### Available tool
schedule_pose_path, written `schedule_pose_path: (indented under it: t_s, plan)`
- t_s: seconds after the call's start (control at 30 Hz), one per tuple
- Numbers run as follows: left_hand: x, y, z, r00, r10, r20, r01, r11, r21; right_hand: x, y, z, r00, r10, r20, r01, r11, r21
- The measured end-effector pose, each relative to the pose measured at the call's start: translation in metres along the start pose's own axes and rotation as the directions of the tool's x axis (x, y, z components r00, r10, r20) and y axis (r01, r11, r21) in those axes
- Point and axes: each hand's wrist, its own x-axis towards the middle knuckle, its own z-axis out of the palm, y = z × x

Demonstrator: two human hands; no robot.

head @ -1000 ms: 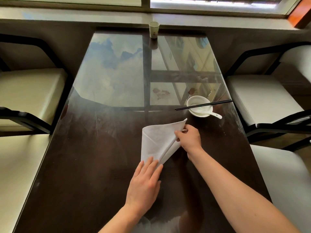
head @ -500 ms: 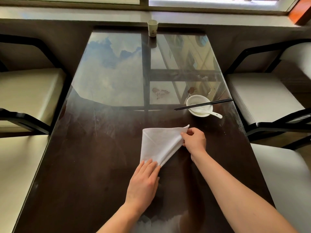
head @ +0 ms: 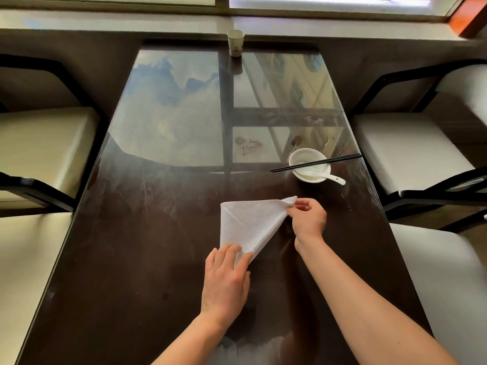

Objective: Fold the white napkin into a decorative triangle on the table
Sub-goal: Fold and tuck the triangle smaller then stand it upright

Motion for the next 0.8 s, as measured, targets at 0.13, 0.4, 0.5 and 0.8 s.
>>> schedule_pose_path:
  t_s: [0.13,0.4,0.5,0.8]
  plan:
    - [-0.003,-0.005,0.004,0.998,0.061,-0.015,-0.061,0.998,0.016,0.010,0.005,-0.005,0.998,0.054,-0.011,-0.054,0.999,-0.001]
    - [-0.006,-0.005,0.005,0.995,0.084,-0.053,-0.084,0.996,0.012,0.013,0.006,-0.007,0.999,-0.025,0.028,0.026,0.997,-0.067]
    - [-0.009,-0.006,0.005,0.995,0.085,-0.043,-0.084,0.996,0.010,0.015,0.006,-0.008,0.996,-0.028,0.087,0.033,0.998,-0.060]
    - [-0.015,-0.005,0.002,0.999,0.030,0.040,-0.029,0.999,-0.020,0.024,-0.007,-0.002,0.970,-0.139,0.199,0.210,0.892,-0.401]
